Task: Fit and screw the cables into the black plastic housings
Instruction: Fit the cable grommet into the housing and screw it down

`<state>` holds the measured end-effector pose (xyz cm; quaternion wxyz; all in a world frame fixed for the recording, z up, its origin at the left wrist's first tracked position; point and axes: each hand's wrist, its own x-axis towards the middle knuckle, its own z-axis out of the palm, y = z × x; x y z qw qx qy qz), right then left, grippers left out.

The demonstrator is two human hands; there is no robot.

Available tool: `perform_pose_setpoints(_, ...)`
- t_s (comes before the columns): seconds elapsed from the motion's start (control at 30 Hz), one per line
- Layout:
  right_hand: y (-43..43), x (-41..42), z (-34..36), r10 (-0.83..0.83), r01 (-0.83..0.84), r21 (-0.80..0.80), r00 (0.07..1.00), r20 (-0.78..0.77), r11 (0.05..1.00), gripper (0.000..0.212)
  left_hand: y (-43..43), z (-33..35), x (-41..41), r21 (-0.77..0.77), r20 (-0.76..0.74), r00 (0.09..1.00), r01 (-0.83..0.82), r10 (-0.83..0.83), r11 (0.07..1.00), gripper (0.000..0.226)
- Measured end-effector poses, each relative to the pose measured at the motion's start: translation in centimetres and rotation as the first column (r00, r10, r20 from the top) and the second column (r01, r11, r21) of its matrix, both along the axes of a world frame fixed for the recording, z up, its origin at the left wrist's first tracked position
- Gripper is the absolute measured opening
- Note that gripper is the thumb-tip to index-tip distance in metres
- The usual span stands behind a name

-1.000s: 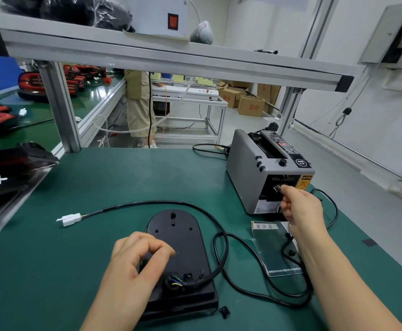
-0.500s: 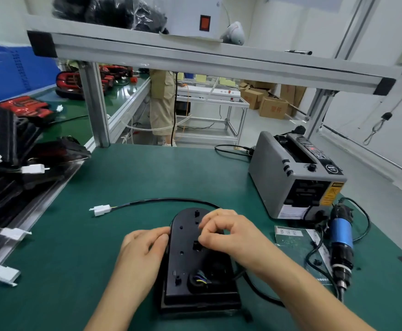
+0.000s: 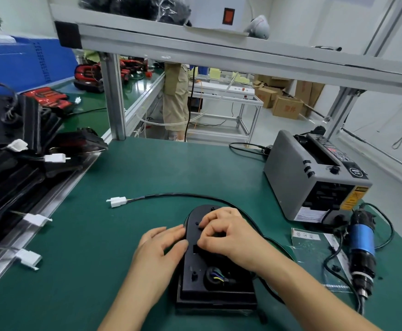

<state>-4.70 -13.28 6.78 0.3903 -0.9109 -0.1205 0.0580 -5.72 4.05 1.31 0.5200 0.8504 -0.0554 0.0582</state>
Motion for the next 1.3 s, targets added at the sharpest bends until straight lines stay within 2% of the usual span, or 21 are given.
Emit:
perform_pose_setpoints(0.33,0.4,0.0,-0.1,-0.023,0.025,-0.035,0.999,0.042,0.999,0.03,0.0,-0.1,0.1,0.014,0.007,1.0,0.007,-0.007,1.0,0.03)
perform_pose_setpoints(0.7,0.4,0.2,-0.6,-0.023,0.03,-0.064,0.995,0.099,0.997,0.033,-0.6,0.3,-0.3,0.012,-0.023,0.998,-0.06,0.06,0.998,0.031)
perform_pose_setpoints(0.8,0.4,0.3,-0.7,-0.016,0.024,-0.075,0.994,0.111,0.997,0.028,-0.8,0.4,-0.3,0.01,-0.036,0.996,-0.081,0.081,0.997,0.032)
perform_pose_setpoints(0.97,0.4,0.3,-0.9,-0.01,0.026,-0.109,0.99,0.143,0.994,0.013,-1.3,0.7,-0.6,0.066,-0.013,0.987,-0.158,0.159,0.985,0.028)
perform_pose_setpoints(1.3,0.6,0.0,-1.7,0.011,0.05,-0.209,0.96,0.281,0.977,0.017,-2.0,1.7,-0.9,0.164,-0.088,0.971,-0.204,0.221,0.965,0.028)
